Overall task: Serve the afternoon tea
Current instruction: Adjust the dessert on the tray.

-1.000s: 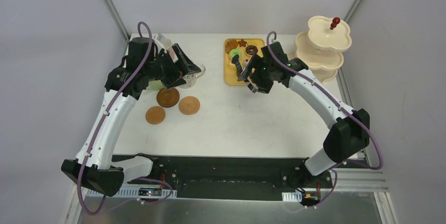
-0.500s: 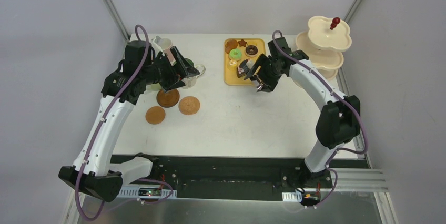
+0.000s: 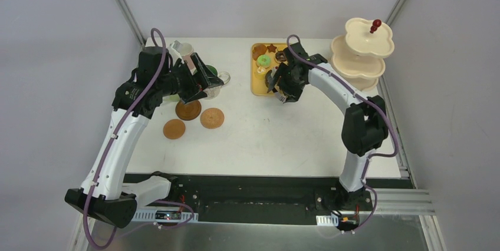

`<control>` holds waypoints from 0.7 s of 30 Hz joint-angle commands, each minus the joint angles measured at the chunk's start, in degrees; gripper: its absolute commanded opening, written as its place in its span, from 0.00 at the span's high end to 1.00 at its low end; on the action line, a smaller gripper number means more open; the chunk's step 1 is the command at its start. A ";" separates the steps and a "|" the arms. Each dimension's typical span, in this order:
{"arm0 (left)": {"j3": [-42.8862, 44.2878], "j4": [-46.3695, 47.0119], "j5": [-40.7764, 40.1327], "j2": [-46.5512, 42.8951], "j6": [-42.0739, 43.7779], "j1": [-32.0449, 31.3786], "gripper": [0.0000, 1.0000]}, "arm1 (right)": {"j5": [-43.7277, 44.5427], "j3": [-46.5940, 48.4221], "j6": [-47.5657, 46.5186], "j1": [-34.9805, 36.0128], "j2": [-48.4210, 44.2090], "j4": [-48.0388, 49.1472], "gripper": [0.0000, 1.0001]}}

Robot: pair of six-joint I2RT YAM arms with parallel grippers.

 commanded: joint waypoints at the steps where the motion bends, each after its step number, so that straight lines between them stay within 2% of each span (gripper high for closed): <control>1: 0.82 -0.31 1.51 -1.02 2.23 -0.12 0.14 | 10.78 6.04 -4.91 3.96 2.65 -3.97 0.36; 11: 3.02 -1.97 2.05 0.03 4.07 -0.12 0.14 | 27.16 17.22 -11.99 9.67 11.39 -15.69 0.42; 17: 2.87 -1.91 2.62 0.58 4.21 -0.12 0.15 | 33.24 14.42 -14.68 9.97 8.98 -16.70 0.43; 21: 3.34 -2.10 3.08 1.30 4.72 -0.12 0.15 | 31.68 11.81 -15.84 8.24 6.23 -15.87 0.44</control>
